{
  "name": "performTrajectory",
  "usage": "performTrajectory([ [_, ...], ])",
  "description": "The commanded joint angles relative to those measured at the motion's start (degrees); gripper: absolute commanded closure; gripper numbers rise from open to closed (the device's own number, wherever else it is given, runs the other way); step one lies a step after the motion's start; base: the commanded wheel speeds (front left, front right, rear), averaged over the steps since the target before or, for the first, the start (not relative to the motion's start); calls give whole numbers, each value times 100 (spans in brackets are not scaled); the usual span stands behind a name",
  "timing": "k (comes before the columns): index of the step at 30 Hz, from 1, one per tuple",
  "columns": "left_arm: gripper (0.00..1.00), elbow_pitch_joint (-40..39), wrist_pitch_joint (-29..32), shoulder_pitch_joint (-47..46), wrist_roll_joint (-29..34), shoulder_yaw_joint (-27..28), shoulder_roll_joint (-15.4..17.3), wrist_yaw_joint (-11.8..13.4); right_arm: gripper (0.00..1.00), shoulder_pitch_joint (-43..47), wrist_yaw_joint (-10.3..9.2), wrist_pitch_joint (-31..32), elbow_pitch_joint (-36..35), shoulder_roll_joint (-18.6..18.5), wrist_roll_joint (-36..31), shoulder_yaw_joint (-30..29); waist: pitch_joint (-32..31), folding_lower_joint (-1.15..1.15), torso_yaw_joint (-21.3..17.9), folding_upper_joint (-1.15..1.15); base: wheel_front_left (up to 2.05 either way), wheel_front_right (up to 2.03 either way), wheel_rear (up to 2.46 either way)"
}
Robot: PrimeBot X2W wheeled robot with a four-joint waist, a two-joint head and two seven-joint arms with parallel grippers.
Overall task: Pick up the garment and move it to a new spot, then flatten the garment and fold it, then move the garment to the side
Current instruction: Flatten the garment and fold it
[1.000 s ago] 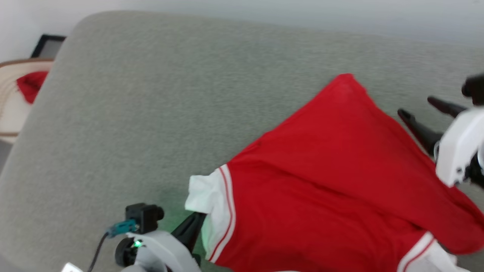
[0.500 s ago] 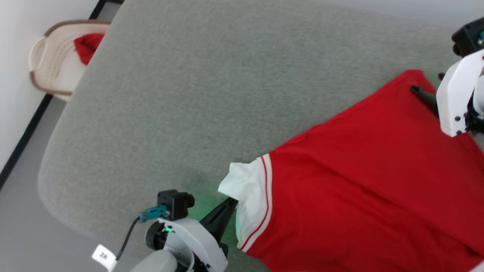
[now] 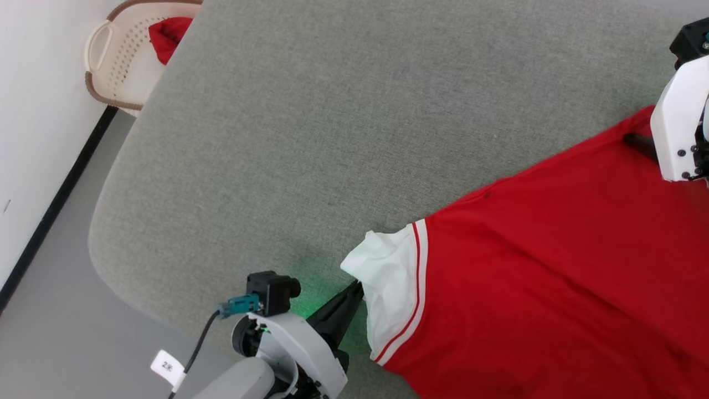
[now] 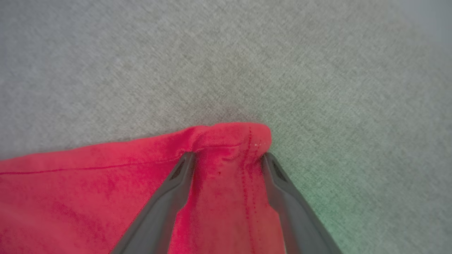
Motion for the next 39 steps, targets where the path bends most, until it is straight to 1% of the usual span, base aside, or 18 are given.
performTrajectory([
  [1, 100, 97, 3, -44, -16, -33, -30, -12, 100, 255, -5, 151, 328, 73, 72, 151, 23, 0, 21, 0, 0, 0, 0],
  [7, 100, 274, -39, -93, -64, -12, -23, -56, 100, 22, -5, -57, 747, 198, 24, 11, 3, 0, -61, 0, 0, 0, 0],
  [11, 100, 316, -6, -121, -104, 14, 49, -64, 100, -123, -6, -164, 779, 278, 53, -6, -60, 0, -171, 0, 0, 0, 0],
  [14, 100, 256, 80, -214, -147, 62, 181, -83, 100, -281, -5, -272, 726, 364, 159, -19, -150, 0, -311, 0, 0, 0, 0],
  [17, 100, 113, 244, -353, -164, 124, 403, -56, 100, -428, -5, -410, 580, 419, 288, 8, -271, 0, -460, 0, 0, 0, 0],
  [21, 100, -244, 601, -624, -179, 246, 796, 95, 100, -543, -5, -593, 404, 458, 430, 47, -480, 0, -679, 0, 0, 0, 0],
  [25, 100, -624, 1074, -949, -202, 372, 1253, 252, 100, -646, -5, -799, 205, 494, 551, 73, -735, 0, -917, 0, 0, 0, 0],
  [27, 100, -847, 1366, -1152, -189, 419, 1500, 332, 100, -677, -5, -946, 175, 501, 619, -4, -869, 0, -1032, 0, 0, 0, 0],
  [31, 100, -1194, 1894, -1658, -138, 536, 1924, 452, 100, -837, -5, -1350, 241, 579, 493, -161, -1135, 0, -1258, 0, 0, 0, 0],
  [34, 100, -1234, 2251, -2151, -125, 639, 2112, 423, 100, -970, -5, -1645, 300, 679, 335, -249, -1323, 0, -1412, 0, 0, 0, 0],
  [39, 100, -910, 2768, -3059, 27, 669, 2251, 246, 100, -1274, -5, -1981, 358, 867, 123, -409, -1538, 0, -1689, 0, 0, 0, 0],
])
